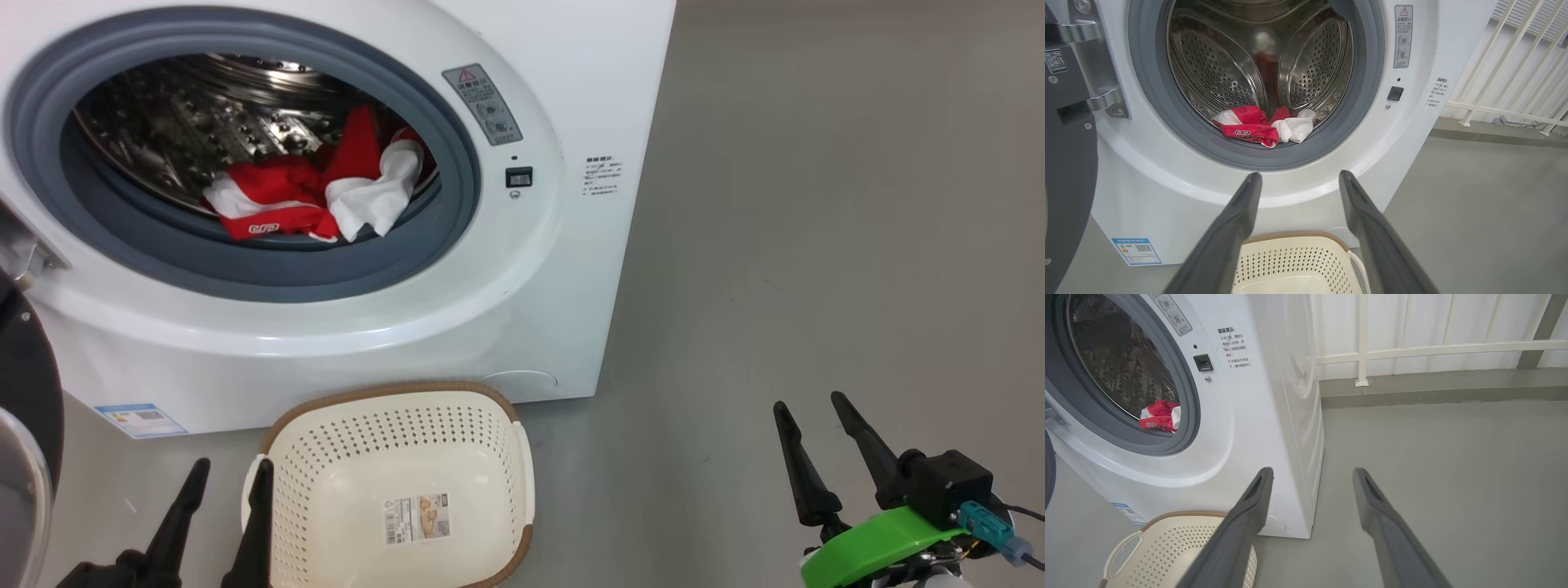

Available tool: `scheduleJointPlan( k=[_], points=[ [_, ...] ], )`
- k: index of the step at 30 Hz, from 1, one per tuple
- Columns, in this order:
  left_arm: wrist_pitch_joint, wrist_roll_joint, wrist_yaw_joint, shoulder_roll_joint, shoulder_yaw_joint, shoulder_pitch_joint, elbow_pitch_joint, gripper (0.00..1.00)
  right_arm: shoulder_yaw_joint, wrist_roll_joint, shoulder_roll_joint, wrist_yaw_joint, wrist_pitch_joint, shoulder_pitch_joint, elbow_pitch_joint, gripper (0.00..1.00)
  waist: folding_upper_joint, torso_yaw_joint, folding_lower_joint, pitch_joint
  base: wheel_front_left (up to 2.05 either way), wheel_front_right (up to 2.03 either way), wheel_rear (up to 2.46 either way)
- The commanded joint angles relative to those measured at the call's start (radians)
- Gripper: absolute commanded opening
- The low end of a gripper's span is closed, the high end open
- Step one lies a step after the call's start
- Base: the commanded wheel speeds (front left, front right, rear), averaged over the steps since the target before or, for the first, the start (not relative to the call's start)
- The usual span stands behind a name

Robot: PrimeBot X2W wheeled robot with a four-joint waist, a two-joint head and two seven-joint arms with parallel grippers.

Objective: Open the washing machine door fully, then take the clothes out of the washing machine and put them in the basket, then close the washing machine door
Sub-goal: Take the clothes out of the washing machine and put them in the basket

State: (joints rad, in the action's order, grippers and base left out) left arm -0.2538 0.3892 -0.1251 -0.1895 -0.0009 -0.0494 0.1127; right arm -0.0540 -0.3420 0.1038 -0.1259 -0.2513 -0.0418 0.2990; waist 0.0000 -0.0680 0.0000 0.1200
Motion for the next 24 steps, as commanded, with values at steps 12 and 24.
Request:
scheduleJointPlan(
  k=[12, 24],
  points=[
    [-0.008, -0.018, -0.006, -0.029, -0.047, 0.237, 0.153, 1.0, -0.035, 0.011, -0.012, -0.005, -0.011, -0.063, -0.03, 1.0, 0.0, -0.011, 0.0, 0.078, 0.0, 0.0, 0.0],
    [0.026, 0.043, -0.006, -0.096, -0.194, 0.699, 0.509, 1.0, -0.069, 0.016, -0.042, -0.005, -0.011, -0.134, -0.032, 1.0, 0.0, -0.07, 0.0, 0.194, 0.0, 0.0, 0.0]
  ],
)
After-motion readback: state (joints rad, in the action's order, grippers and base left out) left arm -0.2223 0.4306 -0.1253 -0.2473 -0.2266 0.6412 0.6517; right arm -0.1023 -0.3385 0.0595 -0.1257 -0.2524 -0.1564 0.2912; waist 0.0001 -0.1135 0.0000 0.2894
